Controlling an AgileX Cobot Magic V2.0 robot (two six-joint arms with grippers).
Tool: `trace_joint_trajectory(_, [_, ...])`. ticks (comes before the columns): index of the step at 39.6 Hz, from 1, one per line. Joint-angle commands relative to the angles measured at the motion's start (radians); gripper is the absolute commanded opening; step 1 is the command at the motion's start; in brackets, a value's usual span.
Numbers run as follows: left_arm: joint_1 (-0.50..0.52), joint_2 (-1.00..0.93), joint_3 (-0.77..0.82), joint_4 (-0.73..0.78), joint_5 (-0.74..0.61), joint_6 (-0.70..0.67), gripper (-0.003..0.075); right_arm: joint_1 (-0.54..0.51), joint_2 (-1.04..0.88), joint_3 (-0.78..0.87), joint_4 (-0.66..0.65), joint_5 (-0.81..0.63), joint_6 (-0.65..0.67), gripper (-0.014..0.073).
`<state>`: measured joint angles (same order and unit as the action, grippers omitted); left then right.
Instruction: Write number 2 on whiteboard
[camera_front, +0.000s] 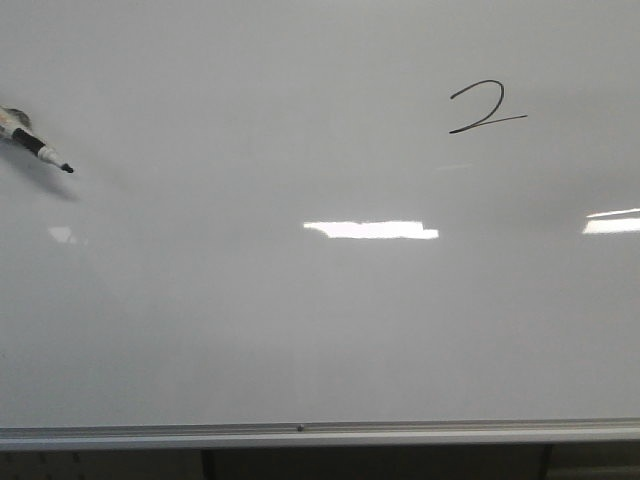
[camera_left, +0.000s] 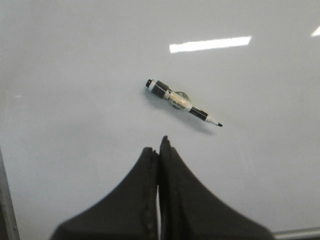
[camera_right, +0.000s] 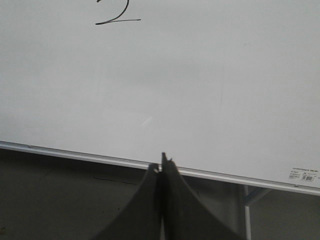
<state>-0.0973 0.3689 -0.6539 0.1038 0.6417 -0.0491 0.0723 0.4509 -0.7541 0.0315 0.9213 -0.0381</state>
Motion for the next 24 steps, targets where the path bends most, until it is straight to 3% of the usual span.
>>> trace_joint_trajectory(1, [0.031,-0.070,0.077,-0.004,-0.207,-0.011,-0.0019,-0.005,0.007,-0.026,-0.010,-0.071,-0.003,-0.0069])
trace_joint_trajectory(14, [0.152,-0.325,0.514,-0.140,-0.587,-0.011,-0.0019,-0.005,0.007,-0.026,-0.010,-0.071,-0.003,-0.0069])
trace_joint_trajectory(24, [0.147,-0.394,0.670,-0.104,-0.740,-0.009,-0.0019,-0.005,0.007,-0.026,-0.010,-0.071,-0.003,-0.0069])
